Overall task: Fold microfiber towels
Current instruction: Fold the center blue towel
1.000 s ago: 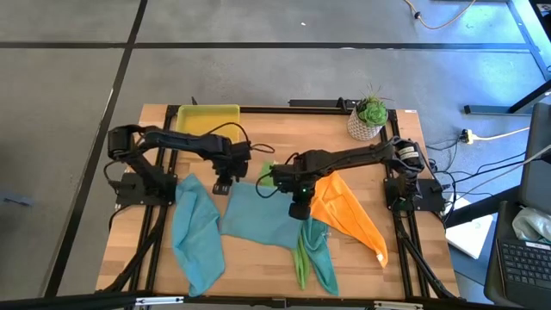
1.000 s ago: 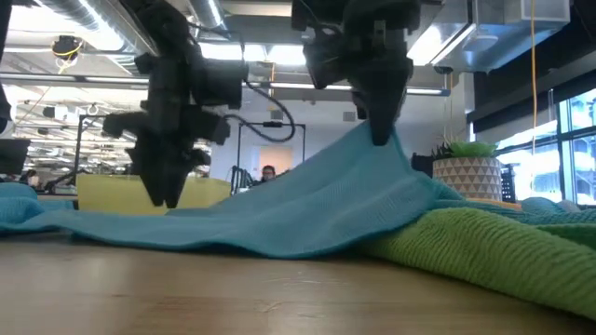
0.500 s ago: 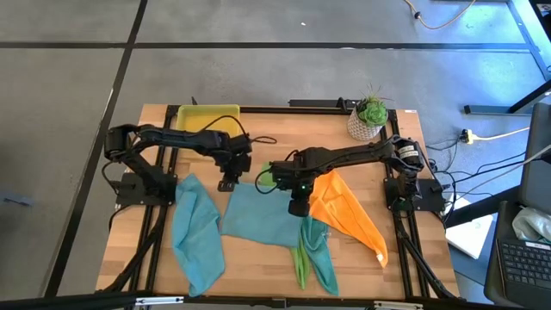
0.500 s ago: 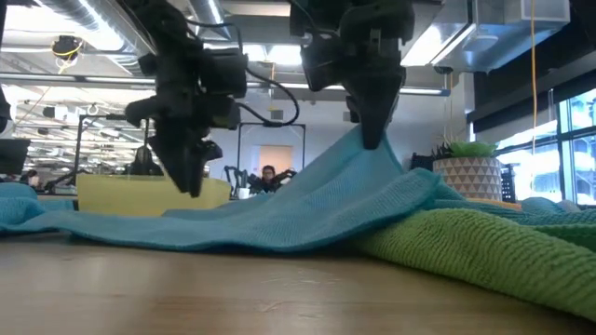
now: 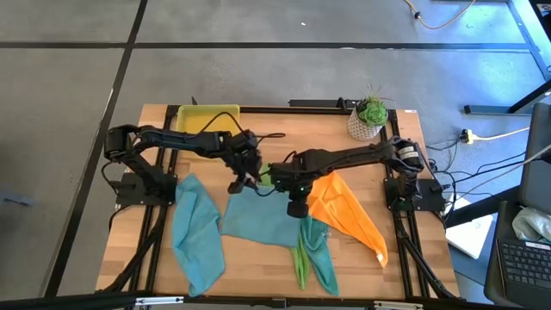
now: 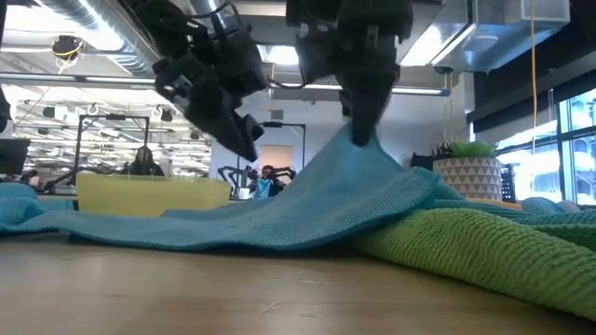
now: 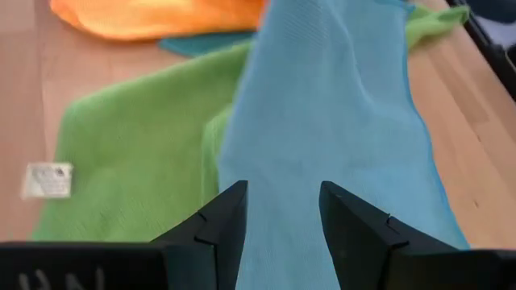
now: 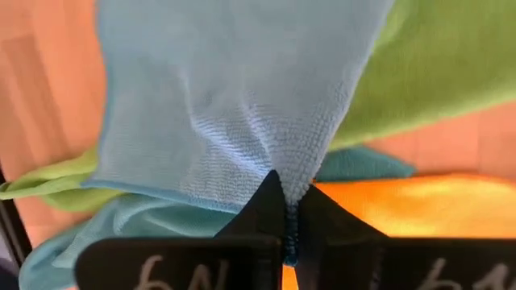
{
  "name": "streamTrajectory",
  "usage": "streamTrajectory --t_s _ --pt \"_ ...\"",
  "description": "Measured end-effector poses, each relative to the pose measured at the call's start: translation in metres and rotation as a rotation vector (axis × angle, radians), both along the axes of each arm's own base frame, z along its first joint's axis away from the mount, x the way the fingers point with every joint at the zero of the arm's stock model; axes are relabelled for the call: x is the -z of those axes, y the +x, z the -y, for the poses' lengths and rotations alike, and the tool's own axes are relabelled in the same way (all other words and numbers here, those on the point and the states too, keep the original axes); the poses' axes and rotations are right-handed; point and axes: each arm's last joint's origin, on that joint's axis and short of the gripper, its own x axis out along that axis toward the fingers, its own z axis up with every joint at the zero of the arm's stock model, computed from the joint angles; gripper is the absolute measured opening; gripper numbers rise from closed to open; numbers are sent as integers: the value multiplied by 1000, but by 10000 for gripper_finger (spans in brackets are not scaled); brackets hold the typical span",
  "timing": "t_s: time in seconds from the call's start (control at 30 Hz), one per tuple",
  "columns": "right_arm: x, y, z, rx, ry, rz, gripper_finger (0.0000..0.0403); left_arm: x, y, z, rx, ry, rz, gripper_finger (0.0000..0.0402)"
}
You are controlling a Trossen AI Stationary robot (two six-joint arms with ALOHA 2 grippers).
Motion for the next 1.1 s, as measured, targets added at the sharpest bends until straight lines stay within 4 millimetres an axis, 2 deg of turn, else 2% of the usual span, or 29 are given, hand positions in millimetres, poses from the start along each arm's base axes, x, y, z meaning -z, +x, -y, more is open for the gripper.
streamTrajectory --t_s 0.2,0.33,0.77,0.93,1.1 --pt "-28 9 -10 -90 -58 115 5 -3 3 2 25 -40 42 149" --pt "-38 11 -10 -92 -62 135 6 -6 6 4 47 -77 90 149" --pt "-39 10 -10 -95 -62 128 9 -26 24 6 52 -144 322 149" --pt "-39 10 -10 -98 -63 131 10 -25 31 6 68 -273 324 149" --pt "-40 10 -12 -102 -63 131 11 -22 43 10 96 -298 308 149"
